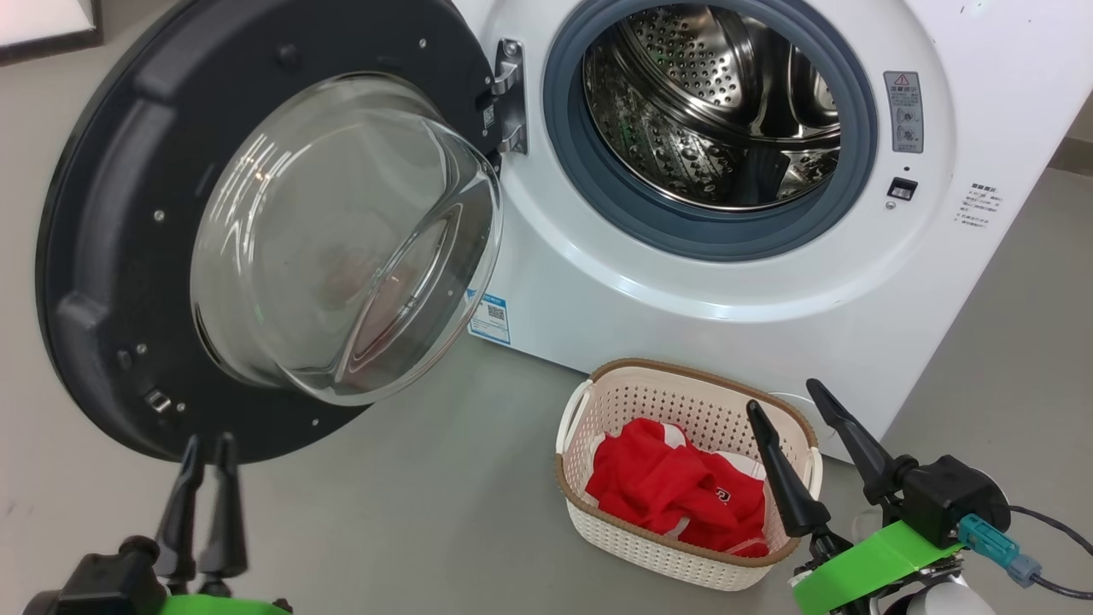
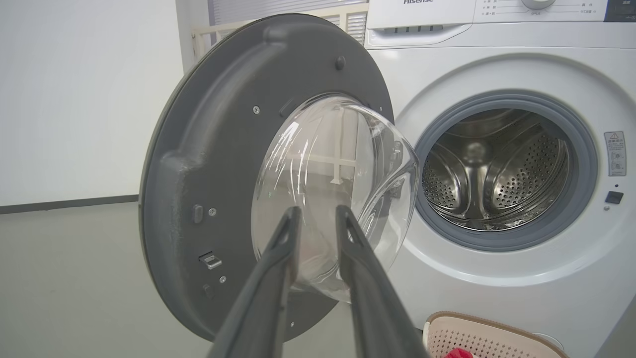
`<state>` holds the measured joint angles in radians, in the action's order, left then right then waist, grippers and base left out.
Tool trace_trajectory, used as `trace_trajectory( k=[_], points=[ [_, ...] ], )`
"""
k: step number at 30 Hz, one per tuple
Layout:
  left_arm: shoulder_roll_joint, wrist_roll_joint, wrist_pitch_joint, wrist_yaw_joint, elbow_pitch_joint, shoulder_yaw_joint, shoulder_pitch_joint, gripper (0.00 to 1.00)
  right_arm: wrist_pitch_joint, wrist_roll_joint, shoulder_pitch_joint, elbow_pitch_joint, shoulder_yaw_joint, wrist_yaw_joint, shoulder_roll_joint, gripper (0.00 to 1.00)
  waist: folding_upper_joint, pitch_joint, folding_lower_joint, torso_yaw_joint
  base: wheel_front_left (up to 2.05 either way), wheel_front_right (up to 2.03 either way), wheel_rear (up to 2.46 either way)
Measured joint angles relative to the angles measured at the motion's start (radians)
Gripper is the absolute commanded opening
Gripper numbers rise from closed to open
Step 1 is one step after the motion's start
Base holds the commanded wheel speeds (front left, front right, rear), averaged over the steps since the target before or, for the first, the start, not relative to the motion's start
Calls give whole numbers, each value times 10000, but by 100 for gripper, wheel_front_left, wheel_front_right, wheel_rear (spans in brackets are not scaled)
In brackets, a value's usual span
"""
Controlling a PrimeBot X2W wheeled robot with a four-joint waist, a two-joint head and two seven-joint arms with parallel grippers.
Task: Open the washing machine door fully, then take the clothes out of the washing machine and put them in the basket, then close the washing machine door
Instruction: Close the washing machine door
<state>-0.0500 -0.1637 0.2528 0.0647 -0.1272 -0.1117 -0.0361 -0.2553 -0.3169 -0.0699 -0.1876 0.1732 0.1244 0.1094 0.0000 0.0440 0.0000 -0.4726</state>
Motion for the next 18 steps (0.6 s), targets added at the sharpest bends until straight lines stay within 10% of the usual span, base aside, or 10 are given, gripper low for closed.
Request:
trace_trajectory(
  k=[18],
  points=[
    [-1204, 483, 44, -811, 291, -1601, -3571, 0, 0, -10, -189, -61, 247, 0, 232, 100, 0, -322, 0, 527, 0, 0, 0]
  ],
)
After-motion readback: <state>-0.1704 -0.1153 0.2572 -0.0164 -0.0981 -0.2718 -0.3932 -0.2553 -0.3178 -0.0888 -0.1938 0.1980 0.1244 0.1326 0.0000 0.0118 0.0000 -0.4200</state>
